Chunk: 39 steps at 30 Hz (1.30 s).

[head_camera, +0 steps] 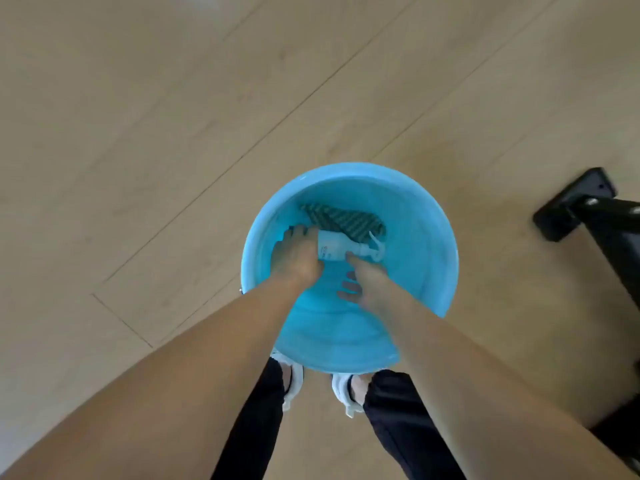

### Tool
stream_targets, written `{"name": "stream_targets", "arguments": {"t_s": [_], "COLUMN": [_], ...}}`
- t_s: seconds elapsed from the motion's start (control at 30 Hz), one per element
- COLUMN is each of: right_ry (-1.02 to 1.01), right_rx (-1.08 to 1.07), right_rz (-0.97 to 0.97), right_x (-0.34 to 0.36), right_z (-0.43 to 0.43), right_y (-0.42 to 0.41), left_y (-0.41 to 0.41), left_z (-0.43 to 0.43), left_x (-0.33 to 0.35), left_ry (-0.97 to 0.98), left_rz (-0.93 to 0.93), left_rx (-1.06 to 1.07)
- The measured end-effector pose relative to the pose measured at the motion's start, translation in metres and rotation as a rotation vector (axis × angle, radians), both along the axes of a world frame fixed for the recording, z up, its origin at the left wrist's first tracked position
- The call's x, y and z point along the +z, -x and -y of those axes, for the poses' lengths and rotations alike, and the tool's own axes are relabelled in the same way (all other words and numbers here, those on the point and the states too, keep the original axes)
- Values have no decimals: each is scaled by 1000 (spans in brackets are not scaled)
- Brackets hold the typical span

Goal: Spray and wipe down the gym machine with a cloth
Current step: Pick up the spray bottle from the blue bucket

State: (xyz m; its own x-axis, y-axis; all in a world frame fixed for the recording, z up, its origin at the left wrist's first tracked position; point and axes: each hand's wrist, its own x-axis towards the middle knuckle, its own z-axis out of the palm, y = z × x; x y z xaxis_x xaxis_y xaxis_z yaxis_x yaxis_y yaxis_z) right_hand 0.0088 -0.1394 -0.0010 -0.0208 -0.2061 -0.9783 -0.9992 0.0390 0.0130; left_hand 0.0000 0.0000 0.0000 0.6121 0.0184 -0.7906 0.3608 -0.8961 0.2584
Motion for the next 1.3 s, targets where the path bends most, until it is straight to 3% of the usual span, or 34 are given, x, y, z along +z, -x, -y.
{"name": "stream_targets", "arguments": {"t_s": [0.13, 0.27, 0.4, 0.47, 0.67, 0.97, 1.1, 1.3], "right_ry": [-71, -73, -92, -116, -160, -290, -279, -33], "right_rx": [-241, -424, -424, -398, -250, -238, -197, -340], "right_rz": [-96, -69, -26, -6, 65, 322, 435, 586], "right_x": [-53, -86, -82, -62, 59, 314, 412, 543], "right_z": [-5, -8, -4, 0, 1, -34, -78, -178], "right_y": [4, -2, -7, -6, -12, -29, -40, -74], "left_y": [-5, -11, -13, -10, 2, 17, 16, -23], "left_z": [2, 10, 10, 5, -10, -94, -145, -229], "left_x": [-53, -70, -66, -50, 72, 349, 433, 536], "left_ry": [-121, -198, -203, -147, 100, 628, 752, 866], "left_rz": [-83, -100, -117, -169, -241, -290, -373, -441], "left_rx": [-173, -299, -363, -263, 55, 678, 751, 644]}}
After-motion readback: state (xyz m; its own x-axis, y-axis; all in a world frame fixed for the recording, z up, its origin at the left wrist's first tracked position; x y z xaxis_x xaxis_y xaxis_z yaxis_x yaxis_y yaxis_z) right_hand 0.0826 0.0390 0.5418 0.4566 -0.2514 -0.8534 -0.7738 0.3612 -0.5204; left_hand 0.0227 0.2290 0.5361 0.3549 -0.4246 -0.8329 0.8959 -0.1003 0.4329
